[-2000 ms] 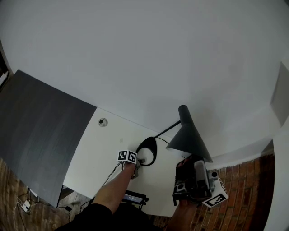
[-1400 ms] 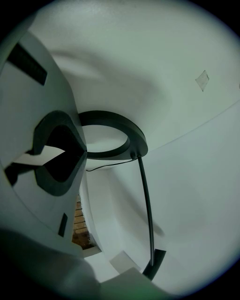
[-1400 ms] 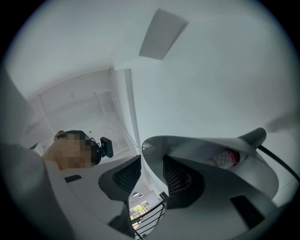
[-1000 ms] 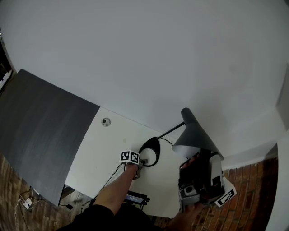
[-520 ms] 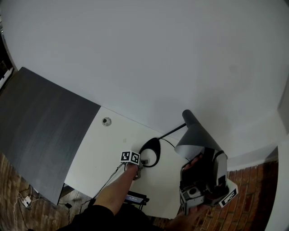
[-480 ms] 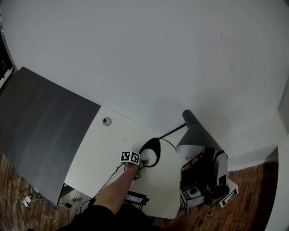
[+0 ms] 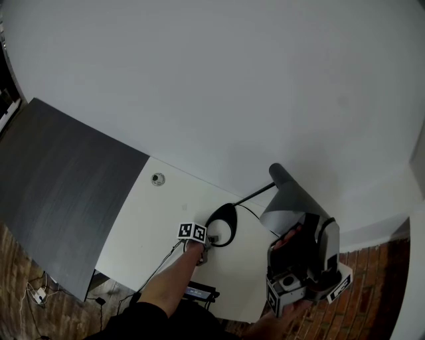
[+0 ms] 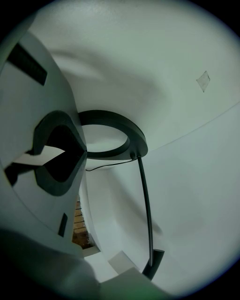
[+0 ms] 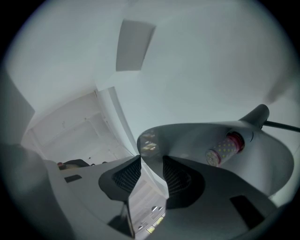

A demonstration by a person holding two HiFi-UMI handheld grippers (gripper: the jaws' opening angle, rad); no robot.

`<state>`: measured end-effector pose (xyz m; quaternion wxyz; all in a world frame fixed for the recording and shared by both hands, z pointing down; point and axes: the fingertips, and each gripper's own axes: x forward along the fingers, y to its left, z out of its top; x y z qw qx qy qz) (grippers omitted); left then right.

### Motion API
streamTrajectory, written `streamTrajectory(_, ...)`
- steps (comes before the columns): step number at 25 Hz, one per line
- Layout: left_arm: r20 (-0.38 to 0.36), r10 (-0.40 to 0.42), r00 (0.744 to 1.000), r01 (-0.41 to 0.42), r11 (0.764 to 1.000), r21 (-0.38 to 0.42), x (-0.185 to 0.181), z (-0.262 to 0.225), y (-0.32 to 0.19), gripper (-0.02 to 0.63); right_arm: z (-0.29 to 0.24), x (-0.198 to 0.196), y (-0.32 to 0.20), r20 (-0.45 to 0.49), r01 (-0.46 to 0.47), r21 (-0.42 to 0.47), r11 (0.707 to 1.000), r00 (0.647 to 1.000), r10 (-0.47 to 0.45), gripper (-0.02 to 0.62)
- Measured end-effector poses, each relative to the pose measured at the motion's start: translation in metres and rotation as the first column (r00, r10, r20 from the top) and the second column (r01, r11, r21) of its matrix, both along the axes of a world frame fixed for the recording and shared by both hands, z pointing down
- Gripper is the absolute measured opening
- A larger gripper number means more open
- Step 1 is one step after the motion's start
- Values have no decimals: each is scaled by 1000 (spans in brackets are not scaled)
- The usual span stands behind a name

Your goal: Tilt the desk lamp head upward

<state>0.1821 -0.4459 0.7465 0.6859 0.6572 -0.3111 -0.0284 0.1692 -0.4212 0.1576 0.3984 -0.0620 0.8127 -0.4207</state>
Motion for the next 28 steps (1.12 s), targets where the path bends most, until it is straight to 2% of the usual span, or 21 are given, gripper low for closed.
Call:
streamTrajectory(4,0,1,1000,-1,1000,-2,0,1,0,9,2,2,-2,28,19,-9,1000,999,-19,155)
streamTrajectory(12,-6,-7,1000,7,1000,3,-3,0,-1,11,9,2,0,27,31,-17,999,999,-30,155)
streamTrajectory(15,-7,-11,1000,11,1000,-1,-4,1,-1,11,12,3,4,13,33,12,999,999,-33,155)
streamTrajectory(19,-18,-22,1000,22,1000,1,-5,3,-1,11,13,-11,12,-95,12,73,997,996,-5,155)
streamTrajectory(23,-69,-80,994,81,997,1,-13,2,1,11,51,-23,18,-237,46,57,997,971,-31,155)
streamTrajectory(25,-126,-113,986,115,993,7,-16,-7,0,11,74,-22,21,-283,59,32,998,958,-47,155)
streamTrajectory(28,-239,-127,963,154,983,98,-25,-49,-11,11,105,-13,21,-324,38,-15,999,945,-41,155)
